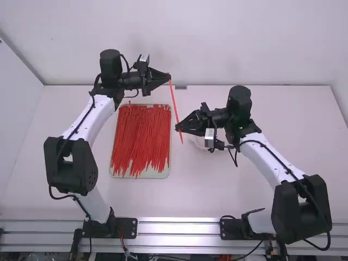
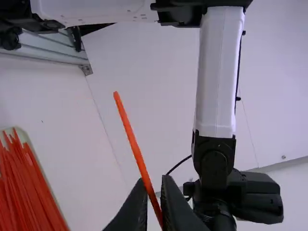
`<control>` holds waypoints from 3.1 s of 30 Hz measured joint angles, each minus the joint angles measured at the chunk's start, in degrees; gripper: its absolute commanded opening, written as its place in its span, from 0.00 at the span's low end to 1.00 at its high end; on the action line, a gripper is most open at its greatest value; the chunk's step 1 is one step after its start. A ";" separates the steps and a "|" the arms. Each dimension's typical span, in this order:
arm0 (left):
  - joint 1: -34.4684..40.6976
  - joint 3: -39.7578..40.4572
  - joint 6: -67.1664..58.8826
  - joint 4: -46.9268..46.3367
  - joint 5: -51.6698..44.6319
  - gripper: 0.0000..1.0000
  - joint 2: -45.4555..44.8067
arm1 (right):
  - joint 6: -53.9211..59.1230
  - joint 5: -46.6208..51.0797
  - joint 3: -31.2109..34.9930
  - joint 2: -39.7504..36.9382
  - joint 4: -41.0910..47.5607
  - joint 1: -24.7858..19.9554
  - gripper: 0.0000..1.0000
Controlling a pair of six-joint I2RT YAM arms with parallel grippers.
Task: Fasten the cable tie
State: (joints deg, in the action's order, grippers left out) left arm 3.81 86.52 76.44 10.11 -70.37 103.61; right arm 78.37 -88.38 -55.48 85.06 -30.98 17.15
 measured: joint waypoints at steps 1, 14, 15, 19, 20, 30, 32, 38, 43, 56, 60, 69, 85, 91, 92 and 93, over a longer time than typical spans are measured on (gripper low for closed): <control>0.11 0.00 0.00 0.00 -0.15 0.02 0.00 | -0.02 0.00 0.00 0.00 -0.31 -0.02 0.09; 1.38 0.00 0.00 0.00 -2.08 0.02 0.00 | 0.00 0.00 0.00 0.00 -1.42 -0.26 0.10; 1.57 0.00 0.00 0.00 -2.08 0.02 0.00 | 0.00 0.04 0.00 0.00 -1.42 -0.35 0.04; 1.70 0.00 -1.18 0.04 -2.27 0.02 0.00 | -0.22 0.04 0.00 0.00 -1.31 -0.44 0.00; 1.70 0.00 -1.90 0.39 -2.32 0.02 0.00 | -0.72 0.07 0.00 0.00 -1.46 -0.44 0.00; 1.70 0.00 -16.50 0.85 -2.69 0.02 0.00 | -32.02 2.36 0.13 0.00 -25.00 -0.22 0.00; 1.70 0.00 -18.43 0.83 -2.67 0.02 0.00 | -41.46 4.42 0.13 0.00 -31.65 -0.15 0.00; 2.16 0.00 -24.85 1.64 -4.11 0.02 -0.02 | -79.38 14.86 0.15 0.00 -45.77 1.03 0.00; 2.19 0.00 -28.57 2.36 -3.63 0.02 -0.02 | -98.36 20.61 0.15 0.00 -45.62 0.04 0.00; 1.95 0.00 -51.65 9.29 -2.27 0.02 0.00 | -113.57 26.34 0.15 0.00 -30.12 -2.10 0.00; 1.97 0.00 -59.89 14.27 -2.51 0.02 -0.02 | -117.55 26.60 0.17 0.00 -22.10 -1.90 0.00; 1.97 0.00 -79.71 15.74 -3.37 0.02 -0.02 | -123.47 25.57 0.17 0.00 -14.67 0.79 0.00; 1.97 0.00 -99.08 16.41 -12.90 0.02 0.00 | -129.48 26.10 0.17 0.00 -8.48 2.23 0.00; 1.97 0.00 -101.42 17.00 -14.82 0.02 -0.02 | -131.08 27.28 0.17 0.00 -8.31 2.40 0.00; 1.97 0.00 -102.01 17.09 -15.04 0.02 0.00 | -131.25 27.76 0.17 0.00 -7.72 2.75 0.00; 1.97 0.00 -102.16 17.14 -15.13 0.02 0.00 | -131.32 28.02 0.17 0.00 -7.41 2.91 0.00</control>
State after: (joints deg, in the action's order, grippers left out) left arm 5.78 86.52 -25.71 27.24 -85.49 103.61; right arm -52.95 -60.36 -55.31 85.06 -38.39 20.05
